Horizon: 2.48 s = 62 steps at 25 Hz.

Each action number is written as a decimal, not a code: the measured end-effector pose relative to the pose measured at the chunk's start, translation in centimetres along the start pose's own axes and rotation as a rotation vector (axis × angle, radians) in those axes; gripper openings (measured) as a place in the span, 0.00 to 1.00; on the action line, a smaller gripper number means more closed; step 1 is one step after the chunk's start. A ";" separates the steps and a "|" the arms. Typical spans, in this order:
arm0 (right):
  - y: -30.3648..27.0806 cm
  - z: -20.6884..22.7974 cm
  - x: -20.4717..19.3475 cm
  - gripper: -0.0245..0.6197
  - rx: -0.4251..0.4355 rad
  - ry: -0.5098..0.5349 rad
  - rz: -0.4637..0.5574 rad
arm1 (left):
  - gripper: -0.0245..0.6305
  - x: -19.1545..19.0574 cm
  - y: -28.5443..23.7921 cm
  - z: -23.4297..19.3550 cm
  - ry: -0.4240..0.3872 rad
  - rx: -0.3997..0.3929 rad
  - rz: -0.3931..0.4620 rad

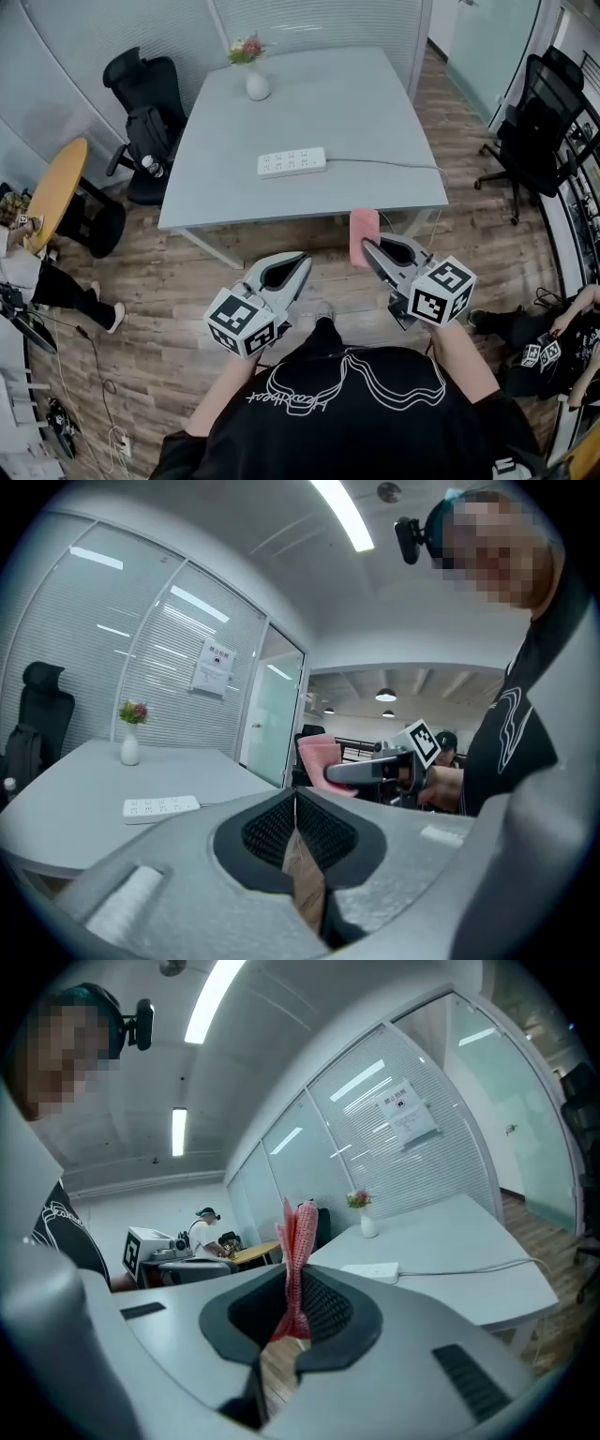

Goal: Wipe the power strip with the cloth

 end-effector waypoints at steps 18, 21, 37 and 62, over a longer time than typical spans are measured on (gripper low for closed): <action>-18.2 14.4 6.5 0.10 -0.009 -0.179 0.005 | 0.06 3.4 -10.5 -21.8 0.009 0.047 -0.002; -20.4 15.1 6.5 0.10 0.003 -0.197 -0.016 | 0.06 3.4 -10.7 -23.6 0.022 0.072 -0.006; -31.7 19.7 4.2 0.10 0.072 -0.282 -0.190 | 0.06 1.8 -11.9 -32.2 0.094 0.184 -0.060; -44.3 24.0 -4.7 0.10 0.058 -0.518 -0.442 | 0.06 -3.3 -12.5 -41.3 0.185 0.251 -0.148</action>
Point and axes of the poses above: the fingertips, and each gripper's own axes: y backward along the fingers, z to its right, x out of its top, the point moved 7 cm from there along y, backward along the fingers, and after that the axes turned 8 degrees about x, right-handed, at the moved point
